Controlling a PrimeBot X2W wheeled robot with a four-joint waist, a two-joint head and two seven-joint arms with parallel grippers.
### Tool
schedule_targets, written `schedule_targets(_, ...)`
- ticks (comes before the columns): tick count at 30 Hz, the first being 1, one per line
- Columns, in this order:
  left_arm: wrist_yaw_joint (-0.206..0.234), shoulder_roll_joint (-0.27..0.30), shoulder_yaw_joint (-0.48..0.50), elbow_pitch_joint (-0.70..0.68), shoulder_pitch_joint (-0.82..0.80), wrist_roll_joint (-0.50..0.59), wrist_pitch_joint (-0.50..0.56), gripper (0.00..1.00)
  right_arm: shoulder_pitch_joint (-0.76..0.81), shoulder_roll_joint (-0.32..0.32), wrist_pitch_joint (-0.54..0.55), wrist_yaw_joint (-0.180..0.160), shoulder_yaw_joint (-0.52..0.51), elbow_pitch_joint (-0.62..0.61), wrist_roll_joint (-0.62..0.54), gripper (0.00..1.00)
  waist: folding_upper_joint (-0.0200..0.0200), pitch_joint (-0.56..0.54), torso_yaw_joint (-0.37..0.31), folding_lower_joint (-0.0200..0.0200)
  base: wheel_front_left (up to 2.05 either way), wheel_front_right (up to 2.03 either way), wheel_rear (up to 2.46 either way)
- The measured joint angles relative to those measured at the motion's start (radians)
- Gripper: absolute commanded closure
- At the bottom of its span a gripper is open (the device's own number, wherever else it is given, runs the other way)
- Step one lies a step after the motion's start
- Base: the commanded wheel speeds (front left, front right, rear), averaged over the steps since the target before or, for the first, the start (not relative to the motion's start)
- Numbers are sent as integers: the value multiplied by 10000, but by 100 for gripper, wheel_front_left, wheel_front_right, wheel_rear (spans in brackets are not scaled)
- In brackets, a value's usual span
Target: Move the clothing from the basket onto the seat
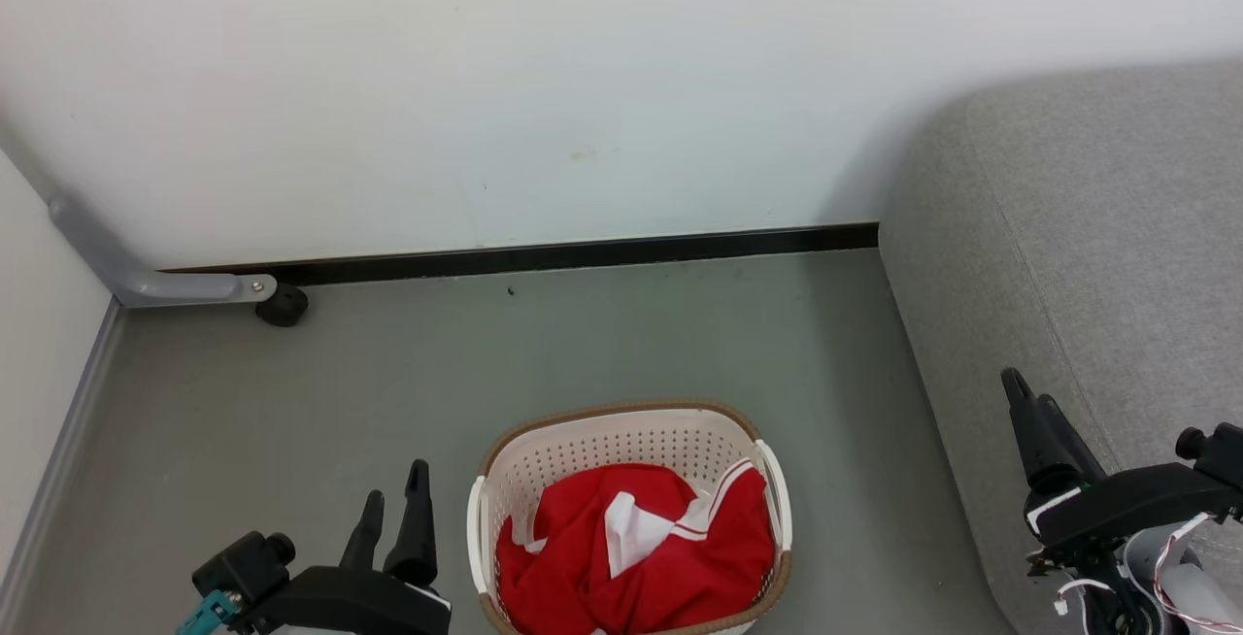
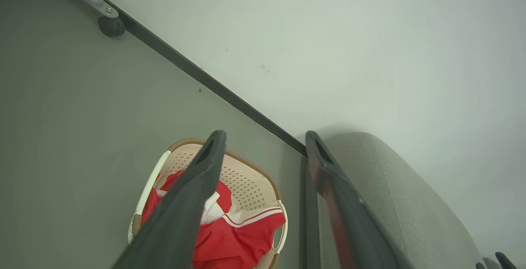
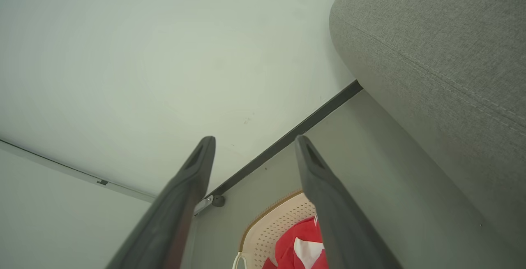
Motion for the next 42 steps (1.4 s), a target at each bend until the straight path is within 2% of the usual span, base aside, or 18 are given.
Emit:
schedule_targets(16,746,274,-989,67,-236,3618,-602,0,-807,-740,-876,15,1659,874,-2460,0,0,27,44,0,0,0,0)
schedule_targets(42,1521,293,-1593,38,-421,7892,-1532,0,-2031,-1469,-1848,88,3143,2094,-5524,0,0,73,98,0,0,0,0)
